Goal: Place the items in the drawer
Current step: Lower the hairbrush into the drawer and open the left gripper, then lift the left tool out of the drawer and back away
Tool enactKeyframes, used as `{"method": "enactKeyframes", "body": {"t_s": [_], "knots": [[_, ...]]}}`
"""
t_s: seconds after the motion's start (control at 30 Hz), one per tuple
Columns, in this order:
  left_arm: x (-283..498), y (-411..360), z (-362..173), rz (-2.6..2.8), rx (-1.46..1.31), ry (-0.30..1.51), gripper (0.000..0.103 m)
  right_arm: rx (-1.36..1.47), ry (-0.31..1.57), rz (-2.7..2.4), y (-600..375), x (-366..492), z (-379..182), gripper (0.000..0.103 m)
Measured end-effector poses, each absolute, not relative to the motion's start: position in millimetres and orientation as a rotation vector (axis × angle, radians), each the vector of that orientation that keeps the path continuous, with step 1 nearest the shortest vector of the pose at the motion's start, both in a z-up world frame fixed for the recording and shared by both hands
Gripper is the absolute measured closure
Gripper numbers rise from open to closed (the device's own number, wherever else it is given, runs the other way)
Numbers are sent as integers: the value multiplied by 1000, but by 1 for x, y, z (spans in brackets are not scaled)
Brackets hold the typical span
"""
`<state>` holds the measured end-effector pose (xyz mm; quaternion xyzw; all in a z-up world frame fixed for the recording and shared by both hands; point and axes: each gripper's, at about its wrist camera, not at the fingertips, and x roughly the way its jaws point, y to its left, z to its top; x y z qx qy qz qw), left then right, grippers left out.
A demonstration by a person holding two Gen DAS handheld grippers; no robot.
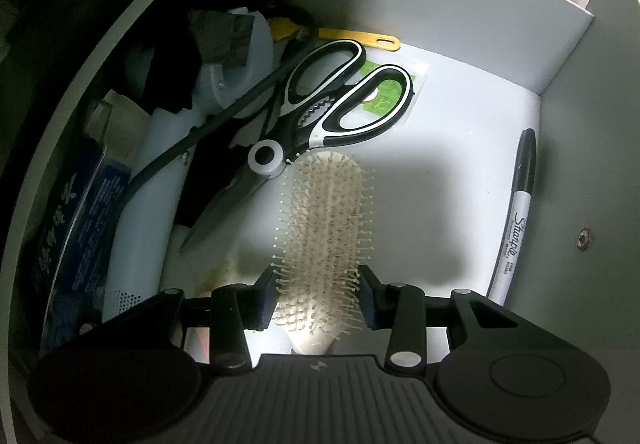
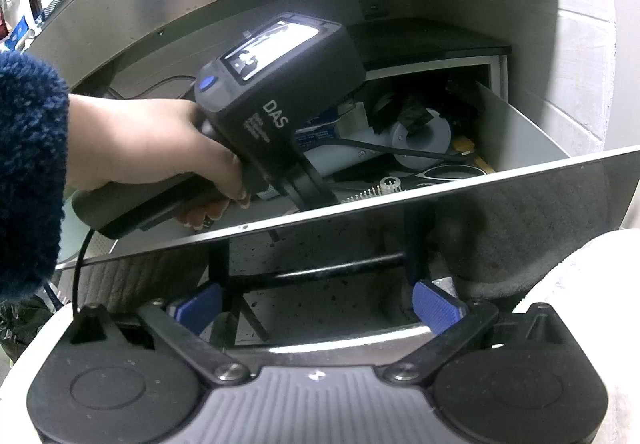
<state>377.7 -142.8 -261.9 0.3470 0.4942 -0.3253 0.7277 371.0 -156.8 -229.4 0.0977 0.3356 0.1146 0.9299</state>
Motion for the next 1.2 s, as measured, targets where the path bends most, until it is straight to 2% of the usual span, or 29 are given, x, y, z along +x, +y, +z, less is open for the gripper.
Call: {"method": "enactKeyframes", "body": {"t_s": [0.1,0.37,0.57,0.83,1.2], "knots": [[378,-143,-262,-710,764,1092,58,199,687,235,-157,371,-229,1],[368,-146,-263,-723,820,1069,56,200,688,236,-158,371,-229,0],[359,-151,-258,-751,841,1034,44,199,689,236,-158,371,-229,0],[353,-150,-240,-767,840,992,44,199,689,237,-159,371,-229,0],[334,-151,-181,-832,784,841,43,194,690,236,-158,371,-229,0]]}}
